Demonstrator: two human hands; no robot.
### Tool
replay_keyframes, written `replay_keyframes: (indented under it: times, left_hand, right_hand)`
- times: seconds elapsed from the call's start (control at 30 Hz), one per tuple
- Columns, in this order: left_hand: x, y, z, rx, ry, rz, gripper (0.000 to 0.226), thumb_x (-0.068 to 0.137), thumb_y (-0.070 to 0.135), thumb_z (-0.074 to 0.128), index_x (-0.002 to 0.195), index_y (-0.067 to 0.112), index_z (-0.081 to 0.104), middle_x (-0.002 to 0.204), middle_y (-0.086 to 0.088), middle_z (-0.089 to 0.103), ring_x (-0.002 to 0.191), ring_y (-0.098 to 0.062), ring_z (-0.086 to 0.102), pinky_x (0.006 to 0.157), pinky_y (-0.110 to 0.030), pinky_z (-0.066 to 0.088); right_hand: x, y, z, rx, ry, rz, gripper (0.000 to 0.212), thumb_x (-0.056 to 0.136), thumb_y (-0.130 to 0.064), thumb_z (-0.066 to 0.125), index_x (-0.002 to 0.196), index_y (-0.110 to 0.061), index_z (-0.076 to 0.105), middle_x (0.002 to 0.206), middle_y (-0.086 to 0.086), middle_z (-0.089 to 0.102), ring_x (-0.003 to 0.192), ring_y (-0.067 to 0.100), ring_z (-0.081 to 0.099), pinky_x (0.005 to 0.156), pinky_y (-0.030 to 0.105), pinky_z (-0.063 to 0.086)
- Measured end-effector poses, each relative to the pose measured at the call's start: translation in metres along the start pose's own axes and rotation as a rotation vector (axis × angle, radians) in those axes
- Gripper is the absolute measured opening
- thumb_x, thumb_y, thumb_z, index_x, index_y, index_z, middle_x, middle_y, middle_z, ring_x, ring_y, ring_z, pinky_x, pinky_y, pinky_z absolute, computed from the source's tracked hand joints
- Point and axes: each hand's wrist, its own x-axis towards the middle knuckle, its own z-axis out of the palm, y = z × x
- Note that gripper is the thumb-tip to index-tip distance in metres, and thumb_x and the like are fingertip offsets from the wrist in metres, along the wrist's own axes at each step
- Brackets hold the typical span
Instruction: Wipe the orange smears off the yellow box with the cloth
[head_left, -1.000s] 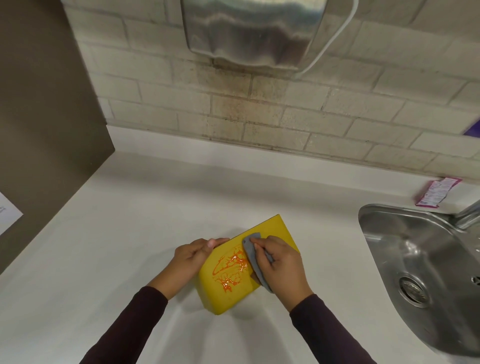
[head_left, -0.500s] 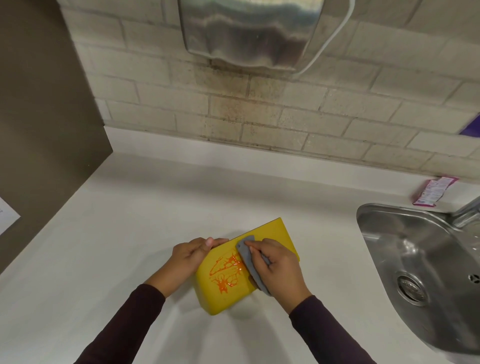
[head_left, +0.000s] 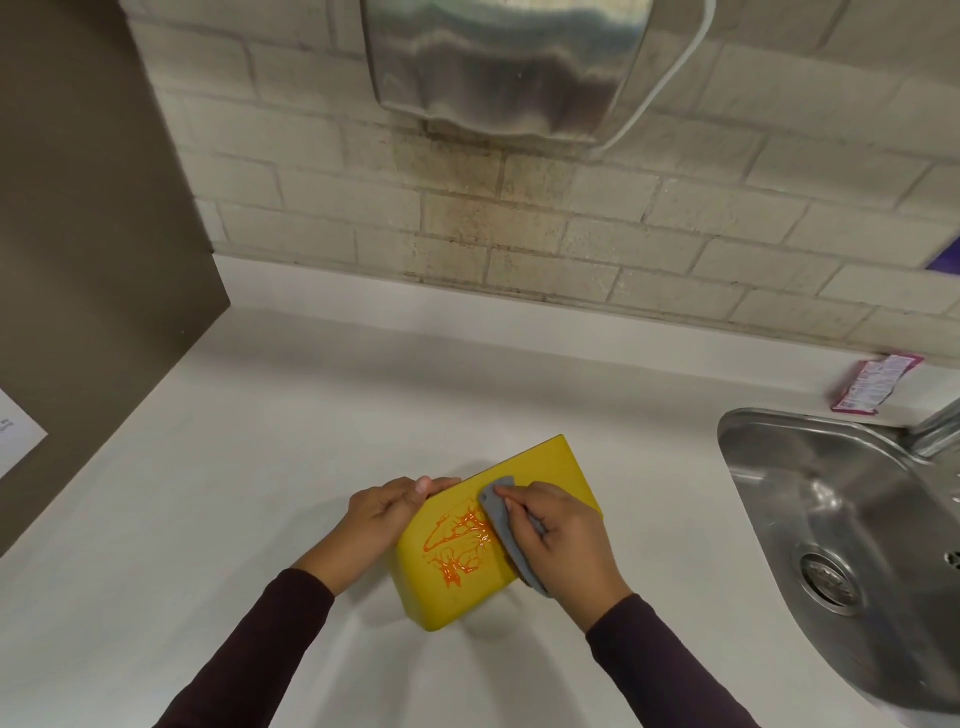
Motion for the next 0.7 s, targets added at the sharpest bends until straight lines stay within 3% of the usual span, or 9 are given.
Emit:
replay_keyframes:
  times: [0.13,0.3,0.4,0.5,0.57,0.63,0.7]
  left_hand:
    - [-0.001,0.003,-0.001,0.011,-0.024,0.015,0.062,0.072,0.08,0.035,0.11,0.043,0.066,0.115,-0.002,0.065,0.11,-0.012,0.06,0.103,-0.034,0.044]
    - [-0.001,0.001,0.001,-0.008,0.008,0.002,0.047,0.084,0.069,0.033,0.107,0.044,0.066,0.117,0.001,0.066,0.112,-0.014,0.059,0.104,-0.036,0.043]
    - [-0.002,0.001,0.002,0.003,0.008,-0.008,0.044,0.084,0.058,0.033,0.109,0.043,0.066,0.118,0.001,0.065,0.112,-0.014,0.059,0.106,-0.04,0.042]
    - [-0.002,0.002,0.002,0.023,0.003,-0.007,0.044,0.083,0.056,0.033,0.109,0.042,0.065,0.118,-0.003,0.065,0.113,-0.016,0.059,0.107,-0.043,0.041]
    - [-0.003,0.004,0.002,0.012,-0.002,0.0,0.047,0.08,0.064,0.033,0.108,0.043,0.066,0.116,-0.004,0.065,0.112,-0.016,0.058,0.108,-0.042,0.04]
    - [-0.004,0.005,0.003,0.004,-0.007,0.014,0.064,0.068,0.084,0.033,0.107,0.044,0.065,0.116,-0.004,0.064,0.113,-0.016,0.058,0.107,-0.039,0.041]
    - [-0.003,0.004,0.003,0.004,0.003,0.014,0.065,0.068,0.084,0.033,0.108,0.043,0.066,0.116,-0.003,0.064,0.114,-0.016,0.057,0.108,-0.04,0.039]
  right_hand:
    - [0.006,0.004,-0.006,0.013,0.078,0.066,0.016,0.089,-0.014,0.058,0.096,-0.014,0.073,0.08,0.004,0.07,0.069,0.0,0.053,0.068,-0.003,0.035]
    - [0.007,-0.013,0.009,0.018,0.019,0.033,0.018,0.091,-0.016,0.057,0.1,-0.014,0.072,0.082,0.006,0.07,0.074,0.01,0.059,0.068,0.005,0.038]
    - [0.0,-0.015,0.007,0.014,-0.04,-0.028,0.023,0.089,-0.022,0.053,0.098,-0.014,0.072,0.076,0.004,0.068,0.069,0.011,0.06,0.064,0.013,0.042]
    - [-0.002,-0.009,-0.001,0.025,-0.022,-0.004,0.025,0.088,-0.026,0.052,0.095,-0.015,0.073,0.075,0.003,0.069,0.069,0.006,0.058,0.065,0.013,0.042]
    - [0.0,-0.008,-0.002,0.055,0.018,0.038,0.027,0.088,-0.031,0.051,0.094,-0.016,0.073,0.078,0.001,0.07,0.071,0.003,0.057,0.068,0.004,0.039]
    - [0.002,-0.013,0.003,0.065,0.024,0.055,0.024,0.089,-0.028,0.052,0.096,-0.017,0.072,0.079,0.001,0.069,0.074,0.005,0.057,0.068,0.001,0.037]
    - [0.003,-0.018,0.009,0.07,0.005,0.04,0.025,0.089,-0.025,0.052,0.099,-0.016,0.072,0.08,0.002,0.069,0.074,0.004,0.056,0.069,0.001,0.036]
